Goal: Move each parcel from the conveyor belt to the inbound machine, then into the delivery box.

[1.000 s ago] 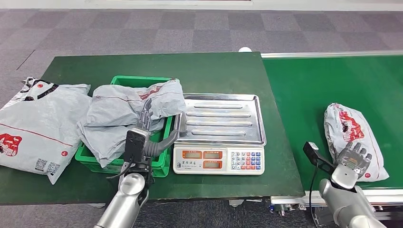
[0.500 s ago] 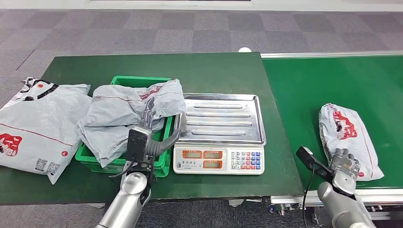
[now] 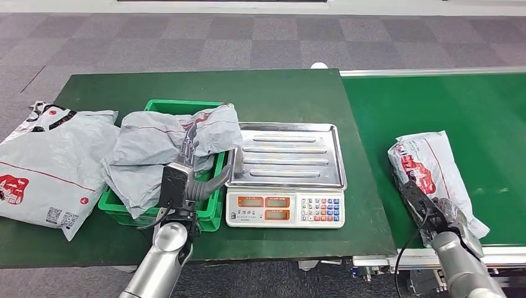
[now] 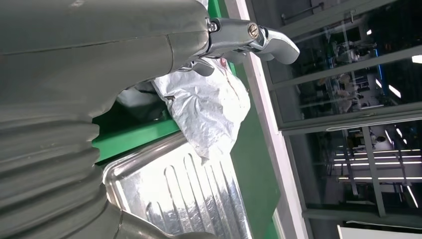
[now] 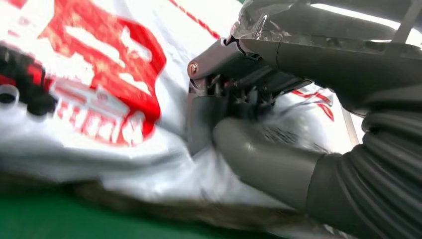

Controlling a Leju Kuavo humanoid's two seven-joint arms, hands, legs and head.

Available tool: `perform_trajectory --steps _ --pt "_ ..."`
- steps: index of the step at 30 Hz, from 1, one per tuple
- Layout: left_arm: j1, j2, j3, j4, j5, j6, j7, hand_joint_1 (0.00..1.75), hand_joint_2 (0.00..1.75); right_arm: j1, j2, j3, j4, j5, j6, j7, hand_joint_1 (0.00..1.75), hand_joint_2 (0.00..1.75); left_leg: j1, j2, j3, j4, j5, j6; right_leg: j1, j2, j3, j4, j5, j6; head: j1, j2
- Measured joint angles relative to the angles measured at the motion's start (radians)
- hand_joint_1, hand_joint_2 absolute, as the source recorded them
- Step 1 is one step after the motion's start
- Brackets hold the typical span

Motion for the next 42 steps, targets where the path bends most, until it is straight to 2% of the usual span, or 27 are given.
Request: perform_trajectory --steps 5,11,12,15,16,17,21,26,30,37,42 --pt "-0.003 0.004 0.0 0.0 0.0 0.001 -0.006 0.0 1.75 0.019 0.012 0.009 -0.041 0.014 -0.102 0.003 1.75 1.75 0.0 0.0 -0.001 0.0 0.0 0.0 0.0 0.0 0.0 0.0 0.0 0.0 0.0 0.0" --pt "-0.017 0.003 -0.002 0.012 0.005 0.001 -0.02 0.0 1.75 0.06 0.044 0.043 -0.192 0.031 -0.193 0.023 1.75 1.75 0.0 0.0 -0.001 0.0 0.0 0.0 0.0 0.0 -0.001 0.0 0.0 0.0 0.0 0.0" --pt "-0.021 0.002 -0.003 0.016 0.006 0.0 -0.022 0.0 1.75 0.066 0.05 0.048 -0.22 0.034 -0.203 0.025 1.61 1.75 0.0 0.0 -0.001 0.0 0.0 0.0 0.0 0.0 -0.001 0.0 0.0 0.0 0.0 0.0" --pt "-0.035 -0.002 -0.007 0.031 0.01 -0.006 -0.026 0.0 1.75 0.086 0.066 0.061 -0.306 0.042 -0.219 0.029 0.35 1.75 0.0 0.0 -0.001 0.0 0.0 0.0 0.0 -0.001 -0.001 0.0 0.0 0.0 0.0 0.0" --pt "-0.04 -0.004 -0.009 0.036 0.012 -0.01 -0.027 0.0 1.75 0.092 0.069 0.064 -0.335 0.047 -0.217 0.034 0.05 1.75 0.0 0.0 -0.001 0.0 0.0 0.0 0.0 -0.001 -0.001 0.0 0.0 0.0 0.0 0.0" --pt "-0.046 -0.007 -0.012 0.043 0.014 -0.013 -0.028 0.0 1.75 0.095 0.071 0.067 -0.362 0.057 -0.211 0.044 0.0 1.75 0.0 0.0 -0.001 0.0 0.0 0.0 0.0 -0.001 -0.001 0.0 0.0 0.0 0.0 0.0" --pt "-0.066 -0.015 -0.023 0.063 0.017 -0.021 -0.031 0.0 1.75 0.09 0.054 0.1 -0.402 0.14 -0.17 0.11 0.0 1.75 -0.001 0.0 -0.001 0.0 0.0 0.0 -0.001 0.0 -0.001 0.0 0.0 0.0 0.0 0.0" --pt "-0.075 -0.018 -0.027 0.077 0.02 -0.021 -0.031 0.0 1.75 0.079 0.031 0.146 -0.384 0.209 -0.161 0.157 0.0 1.75 -0.001 0.0 -0.001 0.0 0.0 0.0 -0.001 0.0 -0.001 0.0 0.0 0.0 0.0 0.0" --pt "-0.076 -0.019 -0.027 0.082 0.021 -0.021 -0.031 0.0 1.75 0.076 0.023 0.165 -0.368 0.224 -0.162 0.173 0.0 1.75 -0.001 0.0 -0.001 0.0 0.0 0.0 -0.001 0.0 -0.002 0.0 0.0 0.0 0.0 0.0" --pt "-0.077 -0.02 -0.027 0.083 0.02 -0.026 -0.028 0.0 1.75 0.116 0.006 0.168 -0.345 0.263 -0.13 0.26 0.0 1.75 -0.001 -0.001 -0.002 0.0 0.0 0.0 -0.001 -0.001 -0.002 0.0 0.0 0.0 0.0 0.0" --pt "-0.085 -0.022 -0.027 0.083 0.017 -0.042 -0.011 0.0 1.75 0.181 -0.006 0.149 -0.34 0.214 -0.059 0.244 0.0 1.75 -0.001 -0.001 -0.002 0.0 -0.001 0.0 -0.001 0.0 -0.003 0.0 -0.001 0.001 0.0 0.0"
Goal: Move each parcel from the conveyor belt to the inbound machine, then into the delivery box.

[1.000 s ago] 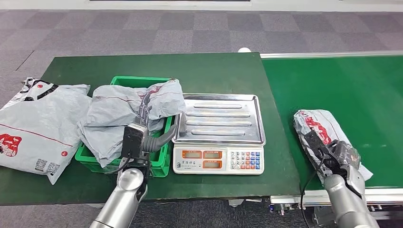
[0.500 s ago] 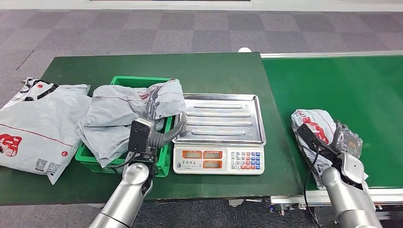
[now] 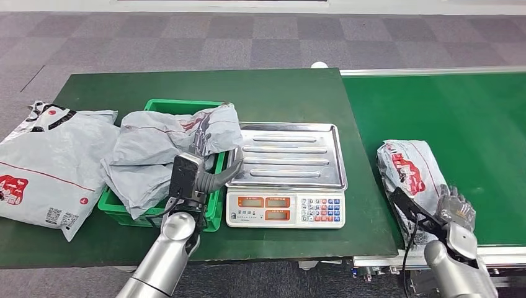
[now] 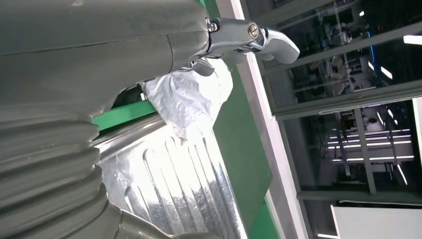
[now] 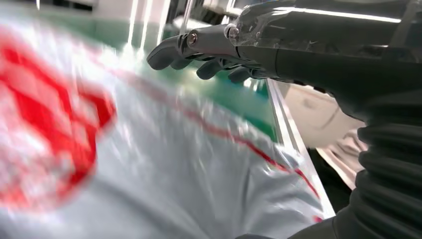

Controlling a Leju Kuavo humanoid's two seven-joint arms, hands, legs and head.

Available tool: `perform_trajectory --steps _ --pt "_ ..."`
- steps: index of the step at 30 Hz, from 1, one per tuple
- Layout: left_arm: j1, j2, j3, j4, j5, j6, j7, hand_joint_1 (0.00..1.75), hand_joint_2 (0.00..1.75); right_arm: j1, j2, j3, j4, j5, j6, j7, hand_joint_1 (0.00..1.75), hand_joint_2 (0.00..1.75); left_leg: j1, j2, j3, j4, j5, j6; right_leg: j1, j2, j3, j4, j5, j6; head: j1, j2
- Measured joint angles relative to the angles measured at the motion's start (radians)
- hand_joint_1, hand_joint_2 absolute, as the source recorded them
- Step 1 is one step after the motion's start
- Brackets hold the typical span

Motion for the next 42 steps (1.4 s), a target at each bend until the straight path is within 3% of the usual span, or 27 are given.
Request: perform_trajectory --steps 10,14,15,19,22,38,42 --pt "-0.017 0.0 0.0 0.0 0.001 -0.006 0.005 0.0 1.75 0.023 -0.031 -0.054 0.046 -0.129 0.097 -0.09 0.0 1.75 0.0 0.0 0.0 0.0 0.0 0.0 0.0 -0.001 0.001 0.0 0.0 0.0 0.0 0.0" --pt "-0.017 0.003 0.0 0.0 0.008 -0.006 0.003 0.0 1.75 0.002 -0.044 -0.079 0.098 -0.261 0.192 -0.193 1.68 1.75 0.0 0.0 0.001 0.0 0.0 0.0 0.0 0.0 0.002 0.0 0.0 0.0 0.0 0.0" --pt "-0.017 0.004 0.0 0.0 0.011 -0.006 0.0 0.0 1.75 -0.003 -0.045 -0.087 0.112 -0.299 0.22 -0.225 1.75 1.75 0.0 0.0 0.001 0.0 0.0 0.0 0.0 0.0 0.002 -0.001 0.0 0.0 0.0 0.0" --pt "-0.017 0.007 -0.003 0.002 0.027 -0.008 -0.02 0.0 1.75 -0.021 -0.046 -0.118 0.147 -0.459 0.34 -0.346 1.75 1.75 0.0 0.003 0.002 0.0 -0.001 0.0 0.0 0.003 0.002 -0.001 0.0 0.0 0.0 0.0" --pt "-0.019 0.009 -0.006 0.005 0.037 -0.01 -0.031 0.0 1.75 -0.04 -0.046 -0.134 0.167 -0.528 0.403 -0.386 1.75 1.75 0.0 0.006 0.004 0.0 -0.001 0.0 0.0 0.007 0.002 -0.001 0.0 0.0 0.0 0.0" --pt "-0.027 0.01 -0.021 0.018 0.042 -0.01 -0.037 0.0 1.75 -0.065 -0.045 -0.143 0.206 -0.556 0.424 -0.4 1.75 1.75 0.001 0.005 0.004 0.0 -0.001 0.0 0.001 0.006 0.003 -0.001 0.0 0.0 0.0 0.0" --pt "-0.028 0.01 -0.025 0.02 0.036 0.003 -0.029 0.0 1.75 -0.076 -0.024 -0.138 0.199 -0.465 0.198 -0.397 1.75 1.75 0.0 0.004 0.002 0.0 -0.001 0.0 0.0 0.004 0.003 0.0 0.0 0.0 0.0 0.0"
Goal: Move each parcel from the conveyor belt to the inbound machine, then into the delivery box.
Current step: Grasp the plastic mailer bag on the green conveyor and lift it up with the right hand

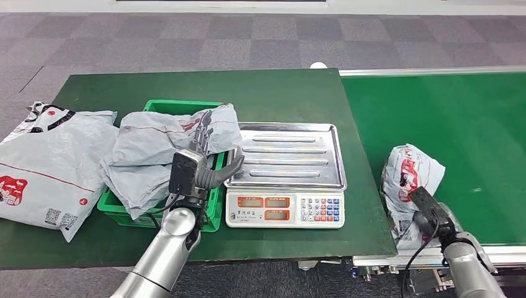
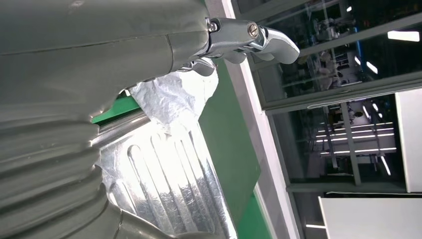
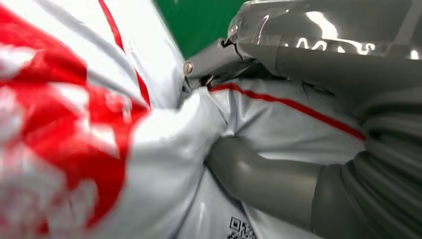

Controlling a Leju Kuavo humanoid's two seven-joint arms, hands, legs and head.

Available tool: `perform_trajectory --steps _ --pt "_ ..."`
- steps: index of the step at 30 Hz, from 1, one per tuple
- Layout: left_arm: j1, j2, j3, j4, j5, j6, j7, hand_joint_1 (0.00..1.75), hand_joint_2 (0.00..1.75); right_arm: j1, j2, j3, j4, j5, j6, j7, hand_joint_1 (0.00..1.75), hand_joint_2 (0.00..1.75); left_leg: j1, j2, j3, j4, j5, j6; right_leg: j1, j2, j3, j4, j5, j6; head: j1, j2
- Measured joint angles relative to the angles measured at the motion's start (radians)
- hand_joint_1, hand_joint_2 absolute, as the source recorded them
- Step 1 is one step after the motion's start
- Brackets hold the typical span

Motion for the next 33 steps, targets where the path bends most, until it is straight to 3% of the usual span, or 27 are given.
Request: perform_trajectory --steps 7,12,16,25,29,33 --pt "0.0 0.0 -0.004 0.0 -0.016 0.009 0.003 0.0 1.75 0.016 0.027 0.028 -0.096 0.065 -0.189 0.014 1.75 1.75 0.0 -0.001 0.0 0.0 0.0 0.0 0.0 -0.001 0.0 0.0 0.0 0.0 0.0 0.0" --pt "-0.004 -0.01 -0.004 0.004 -0.042 0.01 -0.005 0.0 1.75 0.076 0.052 0.063 -0.349 0.122 -0.378 0.006 1.75 1.75 0.0 -0.001 -0.001 0.0 0.0 0.0 0.0 0.0 -0.001 0.0 0.0 0.0 0.0 0.0" --pt "-0.019 -0.025 -0.004 0.019 -0.051 0.01 -0.008 0.0 1.75 0.111 0.073 0.084 -0.538 0.16 -0.462 -0.001 1.75 1.75 0.0 -0.001 -0.001 0.0 0.0 0.0 0.0 0.0 -0.002 0.0 0.0 0.0 0.0 0.0" --pt "-0.047 -0.041 -0.007 0.054 -0.05 0.001 -0.023 0.0 1.75 0.117 0.086 0.108 -0.692 0.164 -0.483 -0.005 1.75 1.75 0.0 -0.001 -0.001 0.0 0.001 0.0 0.0 -0.001 -0.001 0.0 0.0 0.0 0.0 0.0" --pt "-0.064 -0.045 -0.012 0.068 -0.043 0.001 -0.027 0.0 1.75 0.076 0.086 0.14 -0.679 0.131 -0.405 -0.021 1.75 1.75 0.0 0.0 -0.001 0.0 0.001 0.0 0.0 0.001 -0.002 0.0 0.0 0.0 0.0 0.0" --pt "-0.075 -0.047 -0.018 0.08 -0.031 0.002 -0.028 0.0 1.75 -0.001 0.098 0.238 -0.593 0.111 -0.361 -0.043 1.75 1.75 0.0 0.001 -0.001 0.0 0.001 -0.001 0.0 0.002 -0.002 0.001 0.001 -0.001 0.0 0.0"
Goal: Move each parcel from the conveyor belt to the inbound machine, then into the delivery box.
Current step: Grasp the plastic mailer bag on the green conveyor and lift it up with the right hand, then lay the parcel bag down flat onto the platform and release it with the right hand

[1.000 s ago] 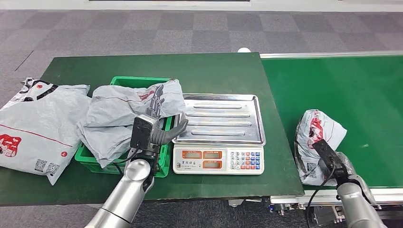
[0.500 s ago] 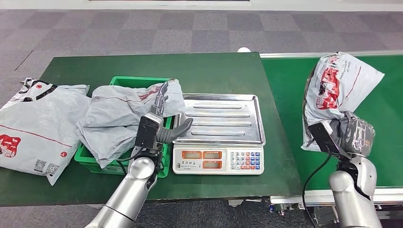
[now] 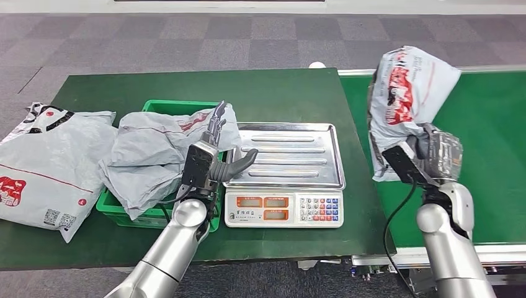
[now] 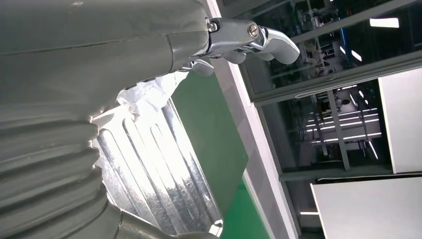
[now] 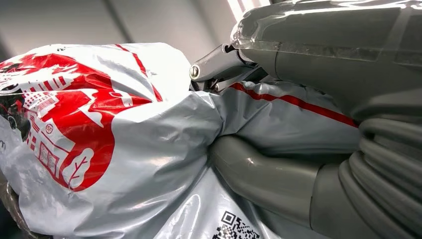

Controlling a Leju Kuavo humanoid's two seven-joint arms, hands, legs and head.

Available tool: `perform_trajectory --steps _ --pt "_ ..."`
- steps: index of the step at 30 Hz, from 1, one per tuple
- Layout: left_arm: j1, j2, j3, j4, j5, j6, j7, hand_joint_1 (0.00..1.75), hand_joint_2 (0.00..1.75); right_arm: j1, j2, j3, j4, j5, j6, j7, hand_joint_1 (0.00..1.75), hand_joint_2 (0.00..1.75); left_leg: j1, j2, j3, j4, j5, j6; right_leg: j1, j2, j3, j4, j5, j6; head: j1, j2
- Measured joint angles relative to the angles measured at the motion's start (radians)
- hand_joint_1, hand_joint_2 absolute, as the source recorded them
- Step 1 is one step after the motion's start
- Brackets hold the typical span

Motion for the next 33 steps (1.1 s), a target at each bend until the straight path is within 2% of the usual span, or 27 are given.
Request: perform_trajectory --steps 5,9,14,15,18,19,29,33 --pt "-0.011 -0.002 -0.009 0.016 0.015 -0.001 -0.002 0.0 1.75 -0.079 0.037 0.157 0.093 -0.032 0.013 0.0 1.75 1.75 0.001 -0.001 0.0 0.0 0.001 -0.001 0.001 -0.002 0.0 0.0 0.0 -0.001 0.0 0.0" --pt "-0.02 -0.002 -0.016 0.027 0.026 -0.001 -0.002 0.0 1.75 -0.087 0.073 0.267 0.108 -0.036 0.015 0.02 1.75 1.75 0.001 -0.002 -0.001 0.0 0.001 -0.001 0.001 -0.002 -0.001 0.0 0.0 -0.001 0.0 0.0" --pt "-0.033 -0.002 -0.024 0.041 0.033 -0.001 -0.003 0.0 1.75 -0.088 0.116 0.353 0.118 -0.041 0.041 0.027 1.75 1.75 0.001 -0.002 -0.001 0.0 0.001 -0.001 0.001 -0.002 -0.001 0.0 -0.001 -0.001 0.0 0.0" --pt "-0.036 -0.002 -0.025 0.044 0.034 -0.001 -0.003 0.0 1.75 -0.087 0.121 0.365 0.119 -0.046 0.046 0.027 1.6 1.75 0.001 -0.002 -0.001 0.0 0.001 -0.001 0.001 -0.002 -0.002 0.0 -0.001 -0.001 0.0 0.0" --pt "-0.046 -0.003 -0.028 0.054 0.036 -0.001 -0.004 0.0 1.75 -0.084 0.131 0.39 0.119 -0.064 0.056 0.026 0.29 1.75 0.001 -0.002 -0.001 0.0 0.001 -0.001 0.001 -0.002 -0.002 0.0 -0.001 -0.001 0.0 0.0" --pt "-0.05 -0.003 -0.029 0.058 0.037 -0.002 -0.005 0.0 1.75 -0.081 0.133 0.398 0.119 -0.065 0.057 0.027 0.0 1.75 0.001 -0.002 -0.001 0.0 0.001 -0.001 0.001 -0.002 -0.002 0.0 -0.001 -0.001 0.0 0.0" --pt "-0.105 -0.022 -0.041 0.108 0.057 -0.019 -0.006 0.0 1.75 -0.075 0.146 0.416 0.117 -0.069 0.026 0.085 0.0 1.75 0.001 -0.002 -0.001 0.0 0.001 -0.001 0.001 -0.002 -0.002 0.0 0.0 -0.001 0.0 0.0" --pt "-0.121 -0.027 -0.049 0.125 0.066 -0.024 -0.011 0.0 1.75 -0.066 0.133 0.404 0.118 -0.116 0.033 0.072 0.0 1.75 0.0 -0.002 -0.001 0.0 0.001 -0.001 0.0 -0.002 -0.002 0.0 0.0 -0.001 0.0 0.0"
